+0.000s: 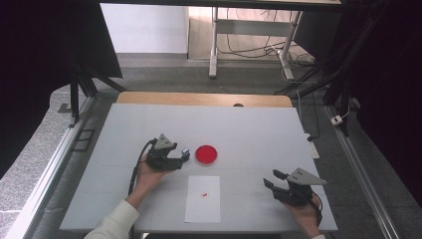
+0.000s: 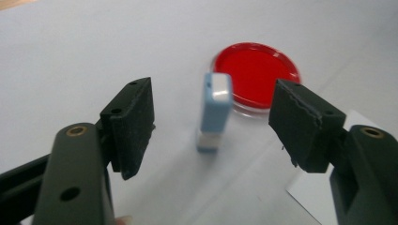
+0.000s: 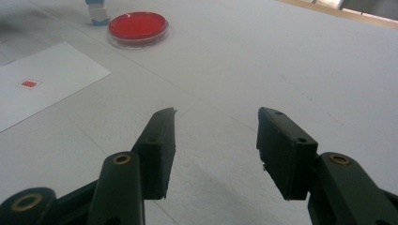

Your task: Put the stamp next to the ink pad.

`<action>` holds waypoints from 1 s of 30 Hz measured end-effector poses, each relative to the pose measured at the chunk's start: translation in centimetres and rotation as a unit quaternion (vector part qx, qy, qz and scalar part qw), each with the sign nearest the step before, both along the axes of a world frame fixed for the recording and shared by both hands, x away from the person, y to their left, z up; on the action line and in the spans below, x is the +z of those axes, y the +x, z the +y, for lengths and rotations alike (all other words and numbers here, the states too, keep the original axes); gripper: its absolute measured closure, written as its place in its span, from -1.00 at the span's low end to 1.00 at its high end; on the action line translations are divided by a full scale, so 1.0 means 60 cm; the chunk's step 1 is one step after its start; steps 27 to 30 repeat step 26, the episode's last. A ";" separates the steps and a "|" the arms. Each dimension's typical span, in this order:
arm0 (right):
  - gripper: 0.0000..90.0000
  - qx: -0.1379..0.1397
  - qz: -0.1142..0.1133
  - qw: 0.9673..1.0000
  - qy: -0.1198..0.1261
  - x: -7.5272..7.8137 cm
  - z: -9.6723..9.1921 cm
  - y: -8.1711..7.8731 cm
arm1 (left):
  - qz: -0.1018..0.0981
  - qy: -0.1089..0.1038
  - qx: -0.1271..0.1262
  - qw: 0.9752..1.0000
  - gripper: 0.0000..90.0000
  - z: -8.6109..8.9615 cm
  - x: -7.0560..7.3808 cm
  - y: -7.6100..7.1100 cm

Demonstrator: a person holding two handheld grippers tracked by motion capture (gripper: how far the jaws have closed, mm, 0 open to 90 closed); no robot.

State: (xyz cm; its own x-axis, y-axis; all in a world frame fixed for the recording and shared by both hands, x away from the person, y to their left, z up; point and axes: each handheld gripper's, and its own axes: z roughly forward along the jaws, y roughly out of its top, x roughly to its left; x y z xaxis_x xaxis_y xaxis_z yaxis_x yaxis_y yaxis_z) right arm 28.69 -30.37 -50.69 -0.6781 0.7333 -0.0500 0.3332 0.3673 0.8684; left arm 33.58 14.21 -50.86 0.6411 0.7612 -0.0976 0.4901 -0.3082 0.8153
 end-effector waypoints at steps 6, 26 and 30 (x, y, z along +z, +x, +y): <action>0.03 0.008 0.007 1.000 -0.003 -0.003 -0.004 0.006 | -0.007 0.003 -0.024 1.000 -0.33 0.026 0.013 -0.055; 0.03 0.025 -0.006 1.000 -0.011 -0.001 -0.002 0.008 | 0.012 -0.001 -0.021 1.000 -0.32 0.074 -0.001 -0.137; 0.03 0.025 -0.006 1.000 -0.011 -0.001 -0.002 0.008 | 0.012 -0.001 -0.021 1.000 -0.32 0.074 -0.001 -0.137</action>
